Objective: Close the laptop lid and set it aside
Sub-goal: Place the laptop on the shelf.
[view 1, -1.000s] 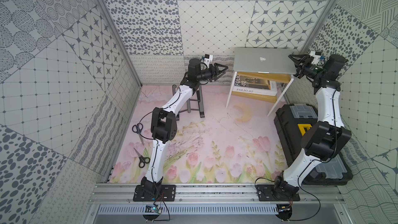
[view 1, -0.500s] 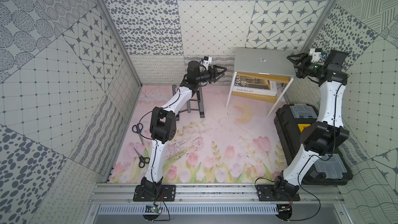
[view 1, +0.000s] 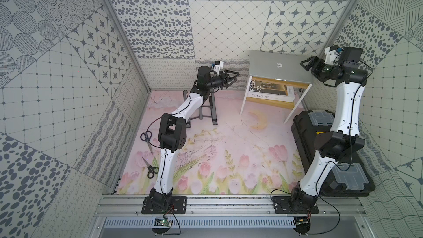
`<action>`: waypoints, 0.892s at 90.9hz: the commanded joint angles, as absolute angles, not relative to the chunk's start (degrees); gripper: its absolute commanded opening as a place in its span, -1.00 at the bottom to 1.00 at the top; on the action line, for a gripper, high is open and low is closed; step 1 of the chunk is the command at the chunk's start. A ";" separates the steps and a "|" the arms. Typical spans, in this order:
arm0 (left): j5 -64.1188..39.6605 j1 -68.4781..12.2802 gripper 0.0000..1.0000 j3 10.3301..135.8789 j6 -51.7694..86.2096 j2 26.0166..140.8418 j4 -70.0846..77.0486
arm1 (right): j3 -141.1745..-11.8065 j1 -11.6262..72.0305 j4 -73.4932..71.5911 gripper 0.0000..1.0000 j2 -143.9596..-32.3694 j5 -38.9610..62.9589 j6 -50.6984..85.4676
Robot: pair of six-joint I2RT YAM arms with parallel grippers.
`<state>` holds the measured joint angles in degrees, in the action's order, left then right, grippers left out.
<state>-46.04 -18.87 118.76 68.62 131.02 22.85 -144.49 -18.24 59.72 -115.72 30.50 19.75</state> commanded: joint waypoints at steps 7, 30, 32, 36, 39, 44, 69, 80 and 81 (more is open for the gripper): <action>-47.36 -17.77 0.17 116.03 66.80 127.23 27.53 | -145.70 -18.63 61.87 0.85 -114.58 26.11 17.23; -46.79 -15.97 0.20 111.32 64.06 122.32 26.66 | -145.34 -18.63 62.32 0.93 -111.80 24.35 16.82; -46.52 -15.88 0.20 110.97 63.37 121.81 26.02 | -145.08 -18.57 62.34 0.93 -111.31 24.26 16.71; -46.14 -15.68 0.20 110.57 62.10 120.74 24.94 | -144.61 -18.57 62.41 0.94 -110.38 24.18 16.55; -45.78 -15.51 0.21 110.35 61.34 119.88 23.90 | -144.01 -18.55 62.40 0.93 -109.59 24.09 16.41; -45.16 -15.39 0.21 110.03 59.94 118.59 22.37 | -143.09 -18.55 62.40 0.93 -108.27 24.08 16.32; -39.26 -15.91 0.32 107.96 49.31 109.52 10.61 | -138.34 -18.31 62.57 0.93 -101.32 22.05 15.34; -33.97 -17.55 0.52 107.59 41.26 104.69 3.10 | -136.24 -16.79 62.31 0.94 -98.80 21.12 14.58; -33.38 -17.74 0.54 107.72 40.23 104.16 2.43 | -136.06 -16.57 62.22 0.94 -98.62 21.15 14.41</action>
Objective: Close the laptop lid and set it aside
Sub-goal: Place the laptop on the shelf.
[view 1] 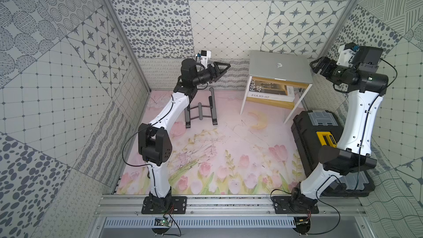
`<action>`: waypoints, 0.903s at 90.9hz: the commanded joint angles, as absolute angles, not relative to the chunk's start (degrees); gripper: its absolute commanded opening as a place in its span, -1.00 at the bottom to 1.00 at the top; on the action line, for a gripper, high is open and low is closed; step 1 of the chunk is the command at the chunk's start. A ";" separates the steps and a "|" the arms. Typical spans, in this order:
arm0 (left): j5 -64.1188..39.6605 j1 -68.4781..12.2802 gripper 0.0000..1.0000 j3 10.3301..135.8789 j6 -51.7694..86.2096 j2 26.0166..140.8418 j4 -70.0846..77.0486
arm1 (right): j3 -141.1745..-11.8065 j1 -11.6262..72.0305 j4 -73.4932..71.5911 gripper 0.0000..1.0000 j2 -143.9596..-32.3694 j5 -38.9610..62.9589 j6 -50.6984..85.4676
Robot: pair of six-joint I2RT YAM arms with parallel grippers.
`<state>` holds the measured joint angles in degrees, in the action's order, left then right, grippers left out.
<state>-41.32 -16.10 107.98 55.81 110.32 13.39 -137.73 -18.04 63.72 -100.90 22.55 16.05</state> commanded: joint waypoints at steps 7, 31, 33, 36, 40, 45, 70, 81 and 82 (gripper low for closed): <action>-29.00 -19.61 0.66 109.99 33.99 101.78 -4.01 | -135.01 -14.57 62.14 0.94 -97.39 20.56 13.75; -15.19 -26.74 0.87 121.52 19.83 100.09 -24.11 | -127.20 -2.03 58.63 0.93 -90.94 12.27 9.56; -13.73 -27.63 0.89 121.94 18.36 99.93 -24.73 | -126.37 -0.40 58.21 0.94 -90.41 11.11 9.31; -11.66 -28.80 0.90 122.34 16.70 99.62 -25.22 | -125.13 1.55 56.98 0.94 -89.71 9.98 9.09; -9.02 -30.53 0.90 122.32 14.36 99.01 -25.31 | -123.13 4.12 55.30 0.94 -88.41 9.24 8.74; -4.96 -32.84 0.95 121.27 11.16 97.82 -25.31 | -120.29 7.46 52.32 0.94 -86.87 7.79 7.75; 0.99 -39.98 0.97 97.32 -0.02 83.13 -8.43 | -100.00 23.33 33.76 0.94 -77.88 -0.79 2.10; 3.40 -40.51 0.97 83.65 -2.25 74.52 -0.53 | -88.06 28.97 21.63 0.94 -70.71 -3.72 -2.10; 3.50 -40.47 0.97 82.52 -2.44 73.65 0.17 | -86.83 29.25 20.40 0.93 -69.94 -3.66 -2.41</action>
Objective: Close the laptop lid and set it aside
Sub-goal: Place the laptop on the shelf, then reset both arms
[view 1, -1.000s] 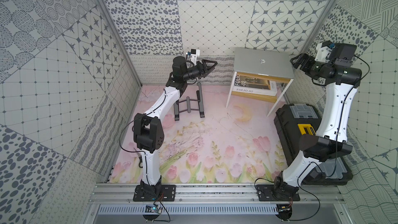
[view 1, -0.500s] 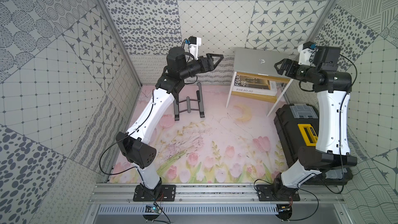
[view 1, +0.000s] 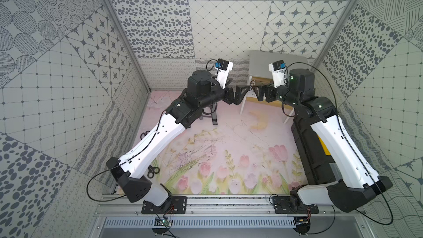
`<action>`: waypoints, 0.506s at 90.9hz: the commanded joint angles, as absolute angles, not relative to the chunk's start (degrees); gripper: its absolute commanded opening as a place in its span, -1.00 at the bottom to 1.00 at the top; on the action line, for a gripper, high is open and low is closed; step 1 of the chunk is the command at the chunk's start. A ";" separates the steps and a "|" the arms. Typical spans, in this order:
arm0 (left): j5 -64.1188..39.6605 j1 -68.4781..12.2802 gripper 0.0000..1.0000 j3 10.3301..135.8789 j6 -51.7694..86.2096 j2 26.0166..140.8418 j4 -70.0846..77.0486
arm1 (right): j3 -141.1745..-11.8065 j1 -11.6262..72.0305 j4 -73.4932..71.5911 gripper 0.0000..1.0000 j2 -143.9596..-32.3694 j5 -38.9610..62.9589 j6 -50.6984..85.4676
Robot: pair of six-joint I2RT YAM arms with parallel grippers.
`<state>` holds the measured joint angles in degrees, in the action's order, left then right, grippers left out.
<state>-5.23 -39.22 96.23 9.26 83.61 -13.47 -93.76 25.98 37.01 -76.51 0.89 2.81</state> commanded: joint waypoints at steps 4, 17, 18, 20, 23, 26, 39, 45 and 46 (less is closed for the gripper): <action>3.68 -40.60 0.97 78.58 -3.48 70.38 2.64 | -81.95 30.27 15.78 0.94 -67.22 -2.71 -3.12; 6.62 -40.58 0.97 59.94 -7.99 59.43 12.02 | -65.57 32.61 2.66 0.94 -58.00 -1.13 -6.59; 7.31 -40.59 0.98 58.45 -8.35 58.41 12.64 | -64.38 32.74 1.77 0.94 -57.17 -1.53 -6.72; 8.86 -40.54 0.97 55.15 -8.96 56.57 14.37 | -61.65 32.90 -0.17 0.94 -55.91 -2.29 -6.93; 11.59 -40.60 0.97 50.69 -9.88 53.53 17.42 | -57.77 32.94 -2.56 0.94 -53.64 -3.96 -7.17; 14.60 -40.55 0.98 46.22 -10.97 51.00 19.67 | -53.96 32.96 -4.86 0.94 -51.53 -5.71 -7.35; 27.25 -40.20 0.97 28.78 -18.42 44.89 33.07 | -38.45 32.95 -13.94 0.94 -44.35 -14.79 -9.69; 32.44 -39.15 0.98 21.57 -21.92 45.18 42.45 | -32.77 32.95 -16.79 0.93 -42.92 -19.41 -12.62; 33.23 -39.00 0.98 20.59 -22.39 45.35 43.99 | -32.03 32.91 -17.01 0.94 -42.69 -20.12 -13.29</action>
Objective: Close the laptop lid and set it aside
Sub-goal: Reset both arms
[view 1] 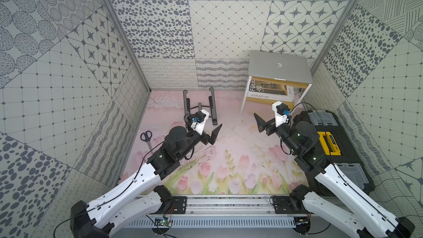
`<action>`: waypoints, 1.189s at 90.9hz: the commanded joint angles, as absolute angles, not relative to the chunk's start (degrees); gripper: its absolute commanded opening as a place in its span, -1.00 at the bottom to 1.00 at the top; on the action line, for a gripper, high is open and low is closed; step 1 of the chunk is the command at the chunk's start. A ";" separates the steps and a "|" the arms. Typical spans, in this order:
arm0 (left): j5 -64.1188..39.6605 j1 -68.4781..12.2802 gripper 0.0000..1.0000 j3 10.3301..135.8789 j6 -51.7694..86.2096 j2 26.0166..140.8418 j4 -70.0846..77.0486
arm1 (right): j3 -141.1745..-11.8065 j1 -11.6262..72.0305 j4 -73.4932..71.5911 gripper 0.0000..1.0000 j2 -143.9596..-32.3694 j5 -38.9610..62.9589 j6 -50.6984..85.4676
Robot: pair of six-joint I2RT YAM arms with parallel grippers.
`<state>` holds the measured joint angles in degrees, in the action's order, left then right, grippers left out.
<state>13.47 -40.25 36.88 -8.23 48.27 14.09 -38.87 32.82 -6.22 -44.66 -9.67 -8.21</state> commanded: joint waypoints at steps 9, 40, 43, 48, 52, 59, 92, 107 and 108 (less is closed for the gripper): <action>39.75 -36.38 0.98 12.66 -23.47 47.36 55.28 | -25.01 32.32 -19.71 0.94 -40.94 -24.52 -16.60; 28.91 -11.87 0.97 8.47 -1.20 59.84 48.90 | -10.34 4.96 -24.44 0.94 -38.58 -13.89 0.78; 27.92 -10.55 0.97 8.86 0.62 62.01 49.18 | -9.18 2.21 -26.35 0.94 -39.74 -12.06 1.82; 23.16 -7.15 0.98 10.70 3.81 66.21 47.96 | -8.65 -1.09 -27.90 0.94 -42.30 -9.33 3.78; 20.90 -5.13 0.98 12.31 4.41 69.37 48.22 | -9.13 -2.77 -28.41 0.94 -45.03 -7.96 5.06; 17.78 -4.76 0.97 13.58 2.39 72.53 49.47 | -8.86 -3.74 -34.13 0.94 -50.36 -5.89 5.35; 4.25 2.61 0.97 13.07 10.41 79.64 56.94 | -12.19 -4.28 -60.12 0.94 -77.60 5.34 7.10; 0.98 2.70 0.97 12.74 9.07 87.52 66.76 | -12.35 -4.28 -70.77 0.94 -90.40 9.09 6.51; 0.88 2.71 0.97 12.79 9.06 87.53 66.65 | -12.20 -4.30 -71.73 0.94 -91.34 9.20 6.55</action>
